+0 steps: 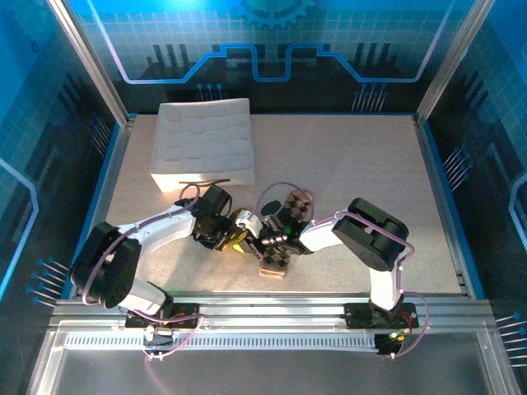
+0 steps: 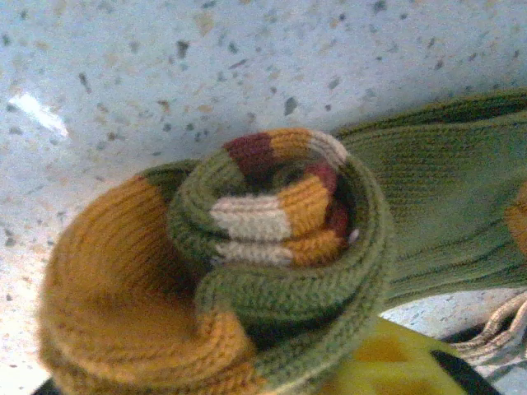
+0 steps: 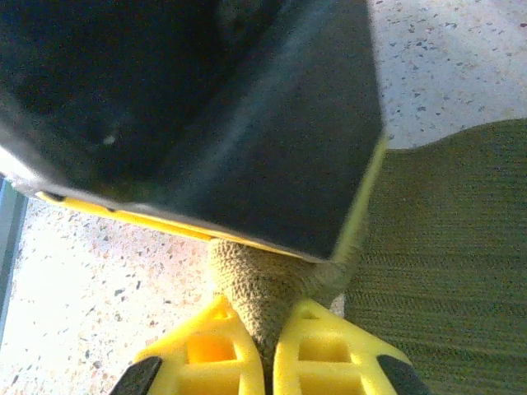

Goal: Roll the socks

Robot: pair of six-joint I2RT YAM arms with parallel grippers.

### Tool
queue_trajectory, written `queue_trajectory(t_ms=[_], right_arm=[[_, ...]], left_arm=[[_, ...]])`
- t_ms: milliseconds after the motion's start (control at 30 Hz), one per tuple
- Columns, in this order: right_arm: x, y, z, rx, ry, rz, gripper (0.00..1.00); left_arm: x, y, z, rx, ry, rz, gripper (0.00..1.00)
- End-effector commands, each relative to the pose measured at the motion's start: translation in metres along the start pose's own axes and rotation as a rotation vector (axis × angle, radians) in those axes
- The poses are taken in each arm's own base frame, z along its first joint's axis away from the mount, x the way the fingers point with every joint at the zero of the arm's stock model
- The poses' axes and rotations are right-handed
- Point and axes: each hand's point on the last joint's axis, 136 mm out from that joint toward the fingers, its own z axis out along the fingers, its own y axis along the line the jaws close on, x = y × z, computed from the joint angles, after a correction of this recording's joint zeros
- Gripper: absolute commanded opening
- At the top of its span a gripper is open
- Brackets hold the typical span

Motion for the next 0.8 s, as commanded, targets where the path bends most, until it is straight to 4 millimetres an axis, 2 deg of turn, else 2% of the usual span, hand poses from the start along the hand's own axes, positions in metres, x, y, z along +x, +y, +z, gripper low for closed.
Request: queue_trajectory(t_ms=[0,67,167,233,333,567,767], right_arm=[[0.118,-0.017,-0.015,0.098,0.357,0.139,0.01],[0.095,-0.014,-0.017,0.092,0.286,0.046,0.12],[0.058,-0.005,-0.024,0.113,0.192,-0.129,0.39],[0.033,-0.001,-0.031,0.164,0.125,-0.249,0.48],[0.008,0.001,-0.038,0.263,0.076,-0.366,0.53],[-0.018,0.009,-0.034,0.457,0.049,-0.53,0.6],[-0.011,0.002,-0.016,0.493,0.111,-0.555,0.6]], left_arm=[[0.006,0.049,0.02,-0.215,0.031,-0.005,0.14],[0.009,0.059,0.02,-0.269,0.045,-0.009,0.04],[0.012,0.066,0.017,-0.323,0.058,-0.011,0.0],[0.013,0.066,0.015,-0.336,0.061,-0.007,0.0],[0.014,0.059,0.013,-0.344,0.067,-0.001,0.0],[0.017,0.045,0.016,-0.374,0.105,0.023,0.0],[0.02,0.038,0.021,-0.379,0.141,0.032,0.0]])
